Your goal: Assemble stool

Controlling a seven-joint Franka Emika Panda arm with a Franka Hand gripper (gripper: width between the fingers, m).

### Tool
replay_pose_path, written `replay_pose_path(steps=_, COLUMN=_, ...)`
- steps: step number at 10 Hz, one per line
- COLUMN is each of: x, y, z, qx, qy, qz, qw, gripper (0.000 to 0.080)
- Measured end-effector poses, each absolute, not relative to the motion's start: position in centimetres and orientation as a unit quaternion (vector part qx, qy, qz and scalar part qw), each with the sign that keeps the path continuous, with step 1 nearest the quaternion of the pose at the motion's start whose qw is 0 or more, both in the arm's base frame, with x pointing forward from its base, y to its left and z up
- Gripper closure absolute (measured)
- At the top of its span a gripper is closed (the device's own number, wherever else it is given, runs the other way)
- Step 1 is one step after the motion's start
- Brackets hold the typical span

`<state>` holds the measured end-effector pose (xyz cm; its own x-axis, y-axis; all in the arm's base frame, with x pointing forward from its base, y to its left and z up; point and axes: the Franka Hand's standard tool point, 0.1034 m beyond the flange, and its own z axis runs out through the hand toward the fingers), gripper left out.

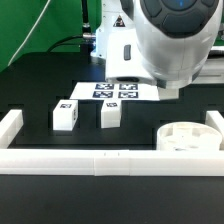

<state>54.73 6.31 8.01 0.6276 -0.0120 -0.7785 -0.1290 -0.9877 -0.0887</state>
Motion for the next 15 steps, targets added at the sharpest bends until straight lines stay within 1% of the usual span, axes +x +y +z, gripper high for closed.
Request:
replay_pose_path(steps=1, x=55.7, y=6.5, z=9.4, qx=-0.918, qy=0.039, qz=0.388, qw=0.069, gripper=0.0472)
replay_pose_path(steps=2, x=55.6, y=6.7, z=10.9, qx=-0.924, qy=0.037, qz=0.375, qw=0.069, gripper=0.0472)
replay_pose_path(steps=3, x=56.7, y=6.9, z=11.8, qx=-0.936, qy=0.036, qz=0.343, qw=0.070, gripper=0.0472)
replay_pose_path(steps=4, x=57.8, y=7.0, z=11.6, qx=-0.954, qy=0.041, qz=0.288, qw=0.070, gripper=0.0472)
replay_pose_path(steps=6, x=57.6, y=7.0, z=11.7, qx=-0.969, qy=0.048, qz=0.232, qw=0.068, gripper=0.0472)
replay_pose_path(steps=7, x=58.5, y=7.0, z=11.6, qx=-0.980, qy=0.051, qz=0.183, qw=0.067, gripper=0.0472)
replay_pose_path(steps=8, x=58.7, y=7.2, z=11.7, qx=-0.985, qy=0.053, qz=0.147, qw=0.066, gripper=0.0472)
replay_pose_path(steps=9, x=59.0, y=7.7, z=12.1, qx=-0.988, qy=0.049, qz=0.131, qw=0.067, gripper=0.0472)
replay_pose_path(steps=10, x=60.5, y=8.2, z=12.7, qx=-0.993, qy=0.049, qz=0.078, qw=0.069, gripper=0.0472)
replay_pose_path(steps=12, x=60.4, y=8.0, z=12.3, qx=-0.996, qy=0.053, qz=0.008, qw=0.065, gripper=0.0472)
replay_pose_path(steps=13, x=60.9, y=8.2, z=12.2, qx=-0.996, qy=0.058, qz=-0.023, qw=0.069, gripper=0.0472)
replay_pose_path(steps=14, x=61.8, y=8.6, z=12.1, qx=-0.993, qy=0.068, qz=-0.059, qw=0.077, gripper=0.0472)
replay_pose_path(steps=15, x=62.0, y=9.0, z=12.0, qx=-0.992, qy=0.068, qz=-0.069, qw=0.081, gripper=0.0472)
